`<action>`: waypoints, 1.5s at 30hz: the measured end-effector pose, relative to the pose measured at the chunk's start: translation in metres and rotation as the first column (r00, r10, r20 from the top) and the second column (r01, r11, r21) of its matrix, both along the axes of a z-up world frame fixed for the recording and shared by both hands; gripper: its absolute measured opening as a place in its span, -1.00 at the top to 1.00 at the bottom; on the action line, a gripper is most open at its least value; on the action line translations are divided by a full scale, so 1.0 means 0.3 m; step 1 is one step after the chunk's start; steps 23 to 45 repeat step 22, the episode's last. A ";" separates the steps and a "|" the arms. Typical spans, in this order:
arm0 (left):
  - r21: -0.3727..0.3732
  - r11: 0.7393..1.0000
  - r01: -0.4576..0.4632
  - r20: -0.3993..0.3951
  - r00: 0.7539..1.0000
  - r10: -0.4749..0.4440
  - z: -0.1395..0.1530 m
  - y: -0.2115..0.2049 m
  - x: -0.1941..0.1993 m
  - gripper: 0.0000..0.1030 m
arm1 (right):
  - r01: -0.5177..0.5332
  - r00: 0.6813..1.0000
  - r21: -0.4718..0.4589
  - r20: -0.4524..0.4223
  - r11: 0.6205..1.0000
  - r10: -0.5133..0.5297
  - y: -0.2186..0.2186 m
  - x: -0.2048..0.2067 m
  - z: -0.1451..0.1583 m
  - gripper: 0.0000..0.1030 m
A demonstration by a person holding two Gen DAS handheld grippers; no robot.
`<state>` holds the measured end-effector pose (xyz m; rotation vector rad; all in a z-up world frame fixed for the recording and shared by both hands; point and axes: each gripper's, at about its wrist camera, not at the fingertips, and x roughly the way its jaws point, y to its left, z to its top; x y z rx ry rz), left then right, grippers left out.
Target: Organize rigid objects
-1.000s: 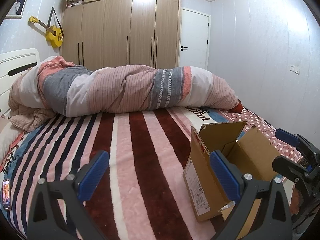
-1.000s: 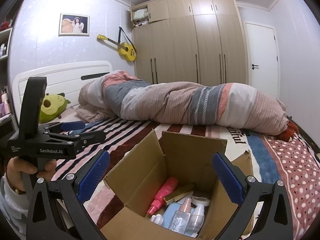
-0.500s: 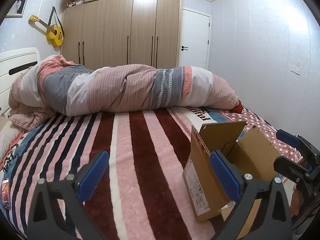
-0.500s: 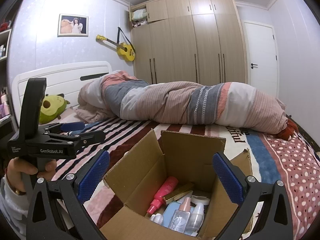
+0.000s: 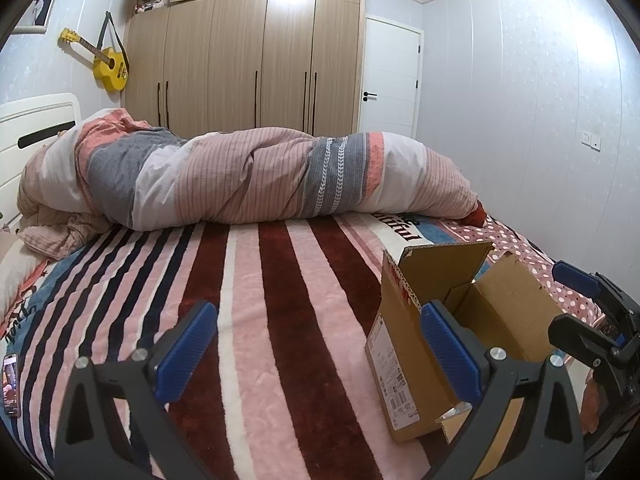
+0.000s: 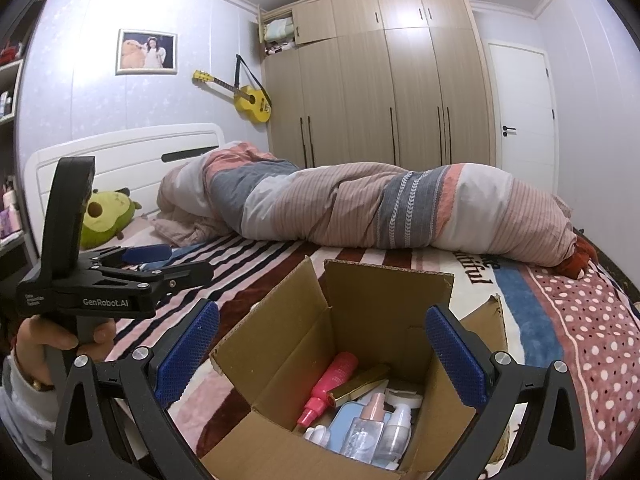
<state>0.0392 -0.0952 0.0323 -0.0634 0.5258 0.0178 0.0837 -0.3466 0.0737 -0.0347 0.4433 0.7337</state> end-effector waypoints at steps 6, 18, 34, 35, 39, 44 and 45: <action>-0.001 1.000 0.000 0.000 1.000 0.000 -0.003 -0.003 -0.003 -0.99 | -0.001 1.000 -0.002 0.002 1.000 0.001 -0.001 0.000 0.000 -1.00; 0.004 1.000 -0.002 0.007 1.000 0.002 0.001 -0.010 -0.006 -0.99 | -0.002 1.000 0.002 0.006 1.000 0.002 0.017 -0.025 -0.001 -1.00; 0.005 1.000 -0.005 0.007 1.000 0.005 0.005 -0.013 -0.008 -0.99 | -0.001 1.000 0.003 0.005 1.000 0.001 0.020 -0.027 -0.001 -1.00; 0.005 1.000 -0.005 0.007 1.000 0.005 0.005 -0.013 -0.008 -0.99 | -0.001 1.000 0.003 0.005 1.000 0.001 0.020 -0.027 -0.001 -1.00; 0.005 1.000 -0.005 0.007 1.000 0.005 0.005 -0.013 -0.008 -0.99 | -0.001 1.000 0.003 0.005 1.000 0.001 0.020 -0.027 -0.001 -1.00; 0.005 1.000 -0.005 0.007 1.000 0.005 0.005 -0.013 -0.008 -0.99 | -0.001 1.000 0.003 0.005 1.000 0.001 0.020 -0.027 -0.001 -1.00; 0.005 1.000 -0.005 0.007 1.000 0.005 0.005 -0.013 -0.008 -0.99 | -0.001 1.000 0.003 0.005 1.000 0.001 0.020 -0.027 -0.001 -1.00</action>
